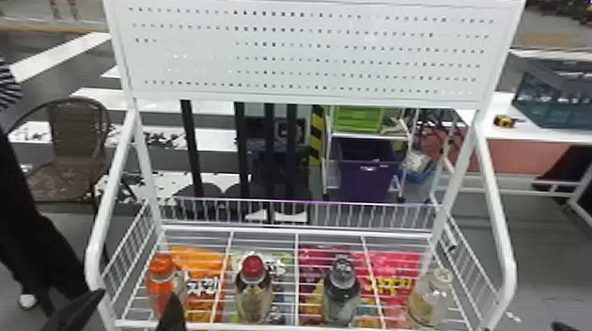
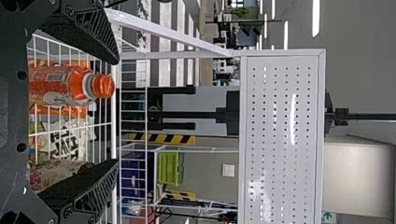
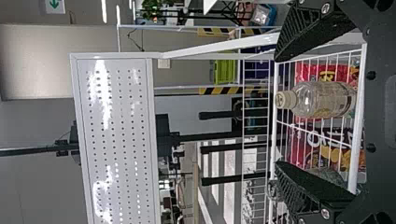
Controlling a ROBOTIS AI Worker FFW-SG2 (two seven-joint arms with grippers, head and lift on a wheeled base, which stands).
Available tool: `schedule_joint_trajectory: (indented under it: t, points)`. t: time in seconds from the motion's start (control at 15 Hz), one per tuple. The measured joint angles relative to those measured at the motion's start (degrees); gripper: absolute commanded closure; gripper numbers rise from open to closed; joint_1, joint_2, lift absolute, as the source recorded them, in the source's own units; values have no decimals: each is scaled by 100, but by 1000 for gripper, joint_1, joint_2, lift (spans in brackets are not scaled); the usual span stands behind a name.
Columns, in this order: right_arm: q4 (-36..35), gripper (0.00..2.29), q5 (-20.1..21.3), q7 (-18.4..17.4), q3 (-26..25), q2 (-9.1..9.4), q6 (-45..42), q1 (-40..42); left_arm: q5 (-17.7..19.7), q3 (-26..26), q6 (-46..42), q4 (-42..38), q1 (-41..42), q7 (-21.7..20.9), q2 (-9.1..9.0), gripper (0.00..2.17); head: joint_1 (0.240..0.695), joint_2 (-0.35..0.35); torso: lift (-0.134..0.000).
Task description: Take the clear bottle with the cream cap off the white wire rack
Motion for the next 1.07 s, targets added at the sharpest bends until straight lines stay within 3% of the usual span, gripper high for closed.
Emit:
schedule_joint_trajectory:
  t: [0.73, 0.93, 1.07]
  points:
    - [-50, 124, 14, -226, -27, 48, -107, 76, -17, -38, 0, -44, 0, 53, -9, 137, 499, 0, 0]
    - [441, 124, 121, -225, 26, 48, -303, -200, -18, -32, 0, -9, -9, 56, -7, 137, 499, 0, 0]
    - [1279, 124, 329, -295, 171, 48, -855, -593, -20, -32, 0, 77, -23, 59, -6, 137, 499, 0, 0]
